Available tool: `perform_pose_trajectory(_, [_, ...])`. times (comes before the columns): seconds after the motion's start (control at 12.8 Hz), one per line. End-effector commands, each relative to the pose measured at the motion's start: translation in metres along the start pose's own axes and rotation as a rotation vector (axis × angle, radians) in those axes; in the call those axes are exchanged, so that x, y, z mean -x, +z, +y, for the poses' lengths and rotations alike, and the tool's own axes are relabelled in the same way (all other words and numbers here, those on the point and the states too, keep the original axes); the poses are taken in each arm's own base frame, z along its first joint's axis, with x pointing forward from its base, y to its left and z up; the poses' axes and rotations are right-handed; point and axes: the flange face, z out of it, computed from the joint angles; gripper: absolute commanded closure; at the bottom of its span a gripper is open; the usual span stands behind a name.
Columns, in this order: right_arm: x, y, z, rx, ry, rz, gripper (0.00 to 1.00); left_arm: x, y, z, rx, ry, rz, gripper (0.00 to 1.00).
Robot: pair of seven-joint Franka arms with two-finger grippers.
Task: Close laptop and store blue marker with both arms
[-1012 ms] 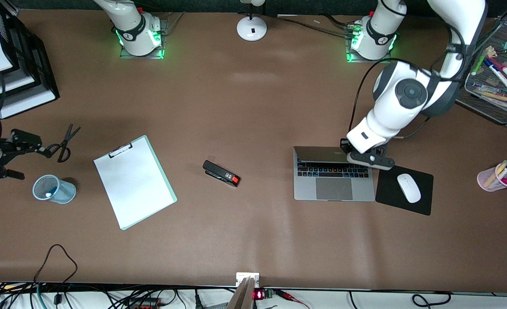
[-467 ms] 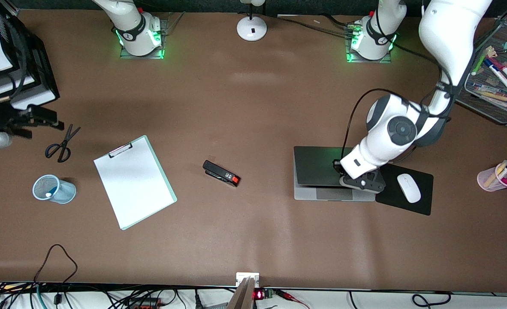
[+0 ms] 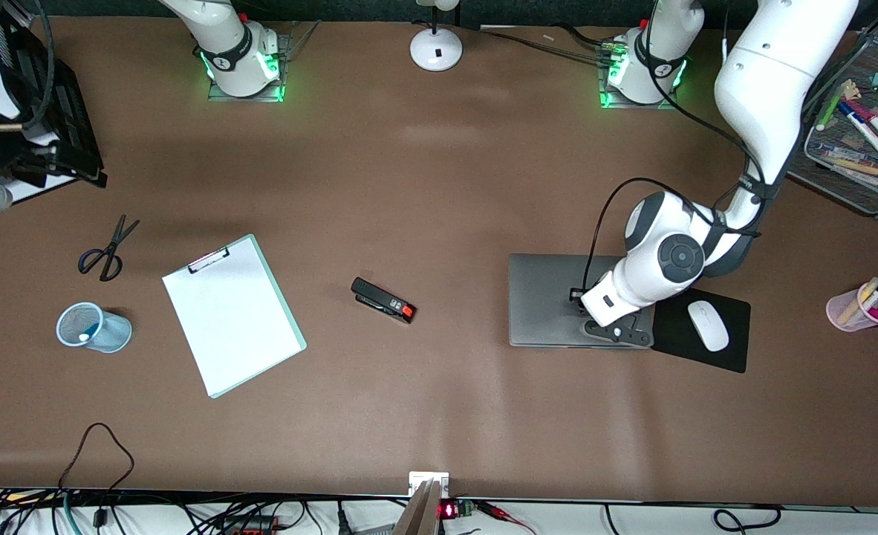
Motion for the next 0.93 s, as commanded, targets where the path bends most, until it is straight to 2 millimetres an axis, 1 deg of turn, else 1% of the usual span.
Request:
perform_pose_trajectory(0.0, [0.027,-0.002,-0.003,0.024,0.017,0.044,0.0,-0.011,0.013,-0.012,-0.002,0.007,0.033,1.0])
perform_pose_trajectory(0.08, [0.03,0.0,-0.004,0.048,0.012,0.06,0.0,-0.012,0.014,-0.013,-0.003,0.006,0.035,1.0])
perform_pose_trajectory(0.16, [0.035,0.004,-0.009,0.056,0.0,0.07,0.0,-0.011,0.016,-0.012,-0.002,0.006,0.031,1.0])
perform_pose_trajectory(0.31, [0.044,0.007,-0.009,0.068,-0.007,0.095,0.0,-0.011,0.019,-0.015,-0.003,0.002,0.027,1.0])
perform_pose_trajectory(0.47, [0.042,-0.002,-0.006,0.064,-0.002,0.107,0.0,-0.014,0.015,-0.012,0.0,0.0,0.036,1.0])
perform_pose_trajectory(0.54, [0.04,-0.005,-0.003,0.062,-0.001,0.113,0.0,-0.017,0.009,-0.011,-0.003,-0.001,0.041,1.0])
perform_pose_trajectory(0.62, [0.033,-0.008,-0.004,0.062,-0.008,0.119,0.0,-0.021,-0.001,-0.015,-0.009,-0.006,0.046,1.0])
perform_pose_trajectory(0.7, [0.026,-0.013,-0.007,0.052,-0.009,0.128,0.0,-0.024,-0.018,-0.018,-0.024,-0.009,0.022,1.0])
perform_pose_trajectory(0.78, [0.025,-0.015,-0.007,0.047,-0.004,0.126,0.0,-0.028,-0.042,-0.019,-0.043,-0.007,-0.003,1.0])
perform_pose_trajectory(0.86, [0.025,-0.016,-0.007,0.047,-0.004,0.129,0.0,-0.031,-0.07,-0.022,-0.062,-0.015,-0.036,1.0])
